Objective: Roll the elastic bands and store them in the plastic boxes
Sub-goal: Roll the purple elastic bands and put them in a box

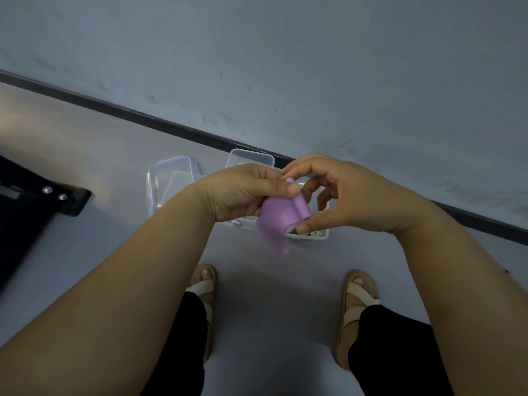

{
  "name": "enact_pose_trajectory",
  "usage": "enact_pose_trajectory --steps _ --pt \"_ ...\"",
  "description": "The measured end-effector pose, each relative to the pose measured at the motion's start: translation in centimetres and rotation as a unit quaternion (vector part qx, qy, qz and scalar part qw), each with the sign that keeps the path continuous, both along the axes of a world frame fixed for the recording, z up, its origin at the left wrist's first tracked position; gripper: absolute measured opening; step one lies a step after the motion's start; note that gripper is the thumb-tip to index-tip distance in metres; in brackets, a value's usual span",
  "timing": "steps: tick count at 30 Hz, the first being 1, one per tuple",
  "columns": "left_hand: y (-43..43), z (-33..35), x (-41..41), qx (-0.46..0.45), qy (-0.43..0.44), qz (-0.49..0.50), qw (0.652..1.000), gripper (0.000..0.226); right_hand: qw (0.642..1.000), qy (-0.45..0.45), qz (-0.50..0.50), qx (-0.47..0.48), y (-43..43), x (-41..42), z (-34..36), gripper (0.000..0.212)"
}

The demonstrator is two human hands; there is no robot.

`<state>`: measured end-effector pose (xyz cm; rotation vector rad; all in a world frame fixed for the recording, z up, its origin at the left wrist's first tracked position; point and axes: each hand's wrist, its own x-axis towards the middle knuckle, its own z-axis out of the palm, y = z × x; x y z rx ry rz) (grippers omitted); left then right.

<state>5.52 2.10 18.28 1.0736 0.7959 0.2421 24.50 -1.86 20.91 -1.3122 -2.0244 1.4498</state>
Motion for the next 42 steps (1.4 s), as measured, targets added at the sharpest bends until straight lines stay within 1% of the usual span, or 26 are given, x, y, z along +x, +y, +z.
enact_pose_trajectory --steps 1,5,11,13,15,17,20,23,25,28,31,33,35,39,40,42 --pt "0.0 0.0 0.0 0.002 -0.001 -0.004 1.000 0.017 1.000 0.001 -0.004 0.004 0.0 0.0 0.0 0.055" --pt "0.2 -0.1 -0.2 0.005 -0.018 -0.017 1.000 0.048 0.999 0.031 -0.020 -0.002 -0.1 -0.1 -0.4 0.055" --pt "0.2 -0.2 -0.6 -0.019 -0.083 0.012 0.996 0.053 0.994 0.098 -0.047 -0.030 -0.2 -0.6 -0.4 0.054" --pt "0.1 0.0 -0.7 -0.024 -0.093 0.015 0.995 0.054 0.992 0.107 -0.052 -0.035 -0.1 -0.5 -0.6 0.056" --pt "0.0 0.1 -0.7 -0.024 -0.093 0.011 0.995 0.056 0.992 0.109 -0.058 -0.038 -0.1 -0.5 -0.8 0.052" --pt "-0.1 0.1 -0.5 -0.003 -0.063 0.011 0.998 0.050 0.993 0.098 -0.053 -0.033 -0.1 -0.6 -0.9 0.051" --pt "-0.2 -0.1 -0.4 0.028 -0.002 0.012 1.000 0.025 0.997 0.061 -0.045 -0.011 -0.2 -0.8 -1.0 0.051" --pt "-0.2 -0.1 -0.4 0.043 0.030 0.031 0.998 0.026 0.999 0.024 -0.036 0.018 -0.2 -1.0 -0.9 0.056" --pt "-0.2 -0.1 -0.4 0.056 0.045 0.045 0.996 0.028 0.999 0.022 -0.034 0.023 -0.2 -1.0 -0.9 0.062" --pt "-0.2 -0.1 -0.3 0.058 0.043 0.049 0.996 0.026 0.999 0.021 -0.038 0.029 0.0 -0.9 -0.8 0.058" --pt "-0.1 -0.2 -0.3 0.059 0.050 0.035 0.996 0.024 0.998 0.001 -0.040 0.045 0.0 -0.9 -0.9 0.053" --pt "-0.1 -0.3 -0.2 0.060 0.056 0.020 0.996 0.023 0.998 -0.013 -0.038 0.052 -0.1 -1.0 -0.9 0.052" --pt "-0.1 -0.4 -0.2 0.064 0.060 0.028 0.996 0.023 0.997 -0.016 -0.042 0.056 0.0 -1.1 -0.9 0.054" --pt "0.0 -0.3 -0.2 0.062 0.032 0.087 0.994 0.026 0.996 0.026 -0.085 -0.001 0.0 -0.9 -0.9 0.066" --pt "0.0 -0.3 -0.2 0.061 0.021 0.097 0.993 0.026 0.994 0.039 -0.102 -0.017 0.0 -0.9 -1.0 0.064" --pt "0.0 -0.4 -0.1 0.056 -0.004 0.124 0.991 0.025 0.987 0.068 -0.145 -0.032 0.1 -1.0 -1.2 0.055"
